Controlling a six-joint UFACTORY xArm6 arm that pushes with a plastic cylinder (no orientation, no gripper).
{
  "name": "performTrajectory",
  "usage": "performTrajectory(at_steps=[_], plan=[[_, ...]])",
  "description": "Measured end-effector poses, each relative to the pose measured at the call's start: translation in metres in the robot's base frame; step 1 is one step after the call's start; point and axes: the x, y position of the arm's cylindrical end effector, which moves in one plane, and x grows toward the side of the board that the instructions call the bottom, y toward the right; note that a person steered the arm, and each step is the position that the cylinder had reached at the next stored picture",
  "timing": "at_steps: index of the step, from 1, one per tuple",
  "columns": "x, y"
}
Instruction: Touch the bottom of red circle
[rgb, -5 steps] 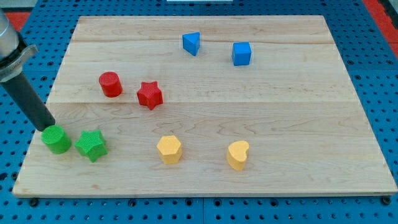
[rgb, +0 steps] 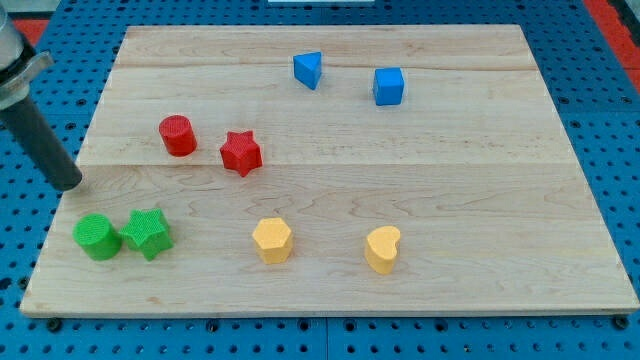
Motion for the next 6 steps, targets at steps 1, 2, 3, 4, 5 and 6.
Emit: performTrajectory(at_steps=[1, 2, 3, 4, 5, 6], plan=[[-0.015, 0.000], [-0.033, 0.000], [-0.034, 0.021], [-0.017, 0.088], [-0.032, 0.145], [-0.020, 0.163]])
